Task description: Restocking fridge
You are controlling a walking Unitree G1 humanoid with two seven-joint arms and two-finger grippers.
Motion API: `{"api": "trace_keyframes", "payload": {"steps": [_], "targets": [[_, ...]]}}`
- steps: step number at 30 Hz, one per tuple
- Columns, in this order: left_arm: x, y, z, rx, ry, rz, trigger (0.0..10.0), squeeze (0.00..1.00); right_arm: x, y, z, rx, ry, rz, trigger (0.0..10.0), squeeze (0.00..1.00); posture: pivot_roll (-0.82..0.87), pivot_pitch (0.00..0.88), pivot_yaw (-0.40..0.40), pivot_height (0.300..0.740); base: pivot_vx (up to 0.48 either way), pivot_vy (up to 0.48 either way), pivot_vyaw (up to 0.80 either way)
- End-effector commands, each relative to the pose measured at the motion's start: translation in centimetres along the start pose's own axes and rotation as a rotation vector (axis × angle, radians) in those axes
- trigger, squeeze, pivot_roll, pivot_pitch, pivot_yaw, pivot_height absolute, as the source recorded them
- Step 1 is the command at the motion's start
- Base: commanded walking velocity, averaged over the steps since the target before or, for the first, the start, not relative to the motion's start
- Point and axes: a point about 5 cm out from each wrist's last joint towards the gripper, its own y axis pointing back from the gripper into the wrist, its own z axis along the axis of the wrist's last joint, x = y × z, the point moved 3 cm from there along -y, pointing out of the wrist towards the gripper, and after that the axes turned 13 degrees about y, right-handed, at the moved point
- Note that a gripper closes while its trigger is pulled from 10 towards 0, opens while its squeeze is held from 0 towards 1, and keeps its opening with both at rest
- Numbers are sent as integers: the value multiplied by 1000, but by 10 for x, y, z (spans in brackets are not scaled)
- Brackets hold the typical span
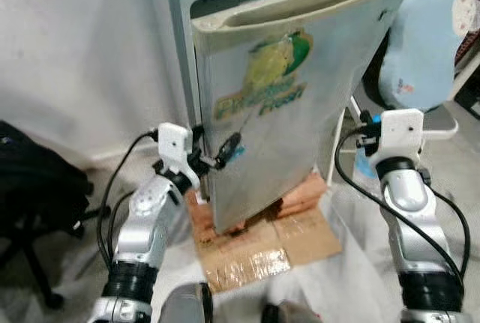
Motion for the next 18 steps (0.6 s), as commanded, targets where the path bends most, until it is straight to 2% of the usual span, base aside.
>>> {"api": "trace_keyframes", "payload": {"steps": [1,6,12,18], "targets": [[-41,-19,2,16,-22,-163,10000,0,-15,-2,-6,32,42,-73,10000,0,-57,99,-33,740,266,-398,-775],[-42,-21,4,14,-28,-165,10000,0,-18,-2,-10,56,30,-101,10000,0,-55,95,-26,740,270,-394,-559],[-48,-24,5,21,-35,-190,10000,0,-16,-1,-9,54,41,-114,10000,0,-52,90,-14,740,274,-392,0],[-59,-27,4,50,-53,-250,10000,0,-28,2,-16,93,112,-185,10000,0,-52,88,-6,740,277,-389,0]]}}
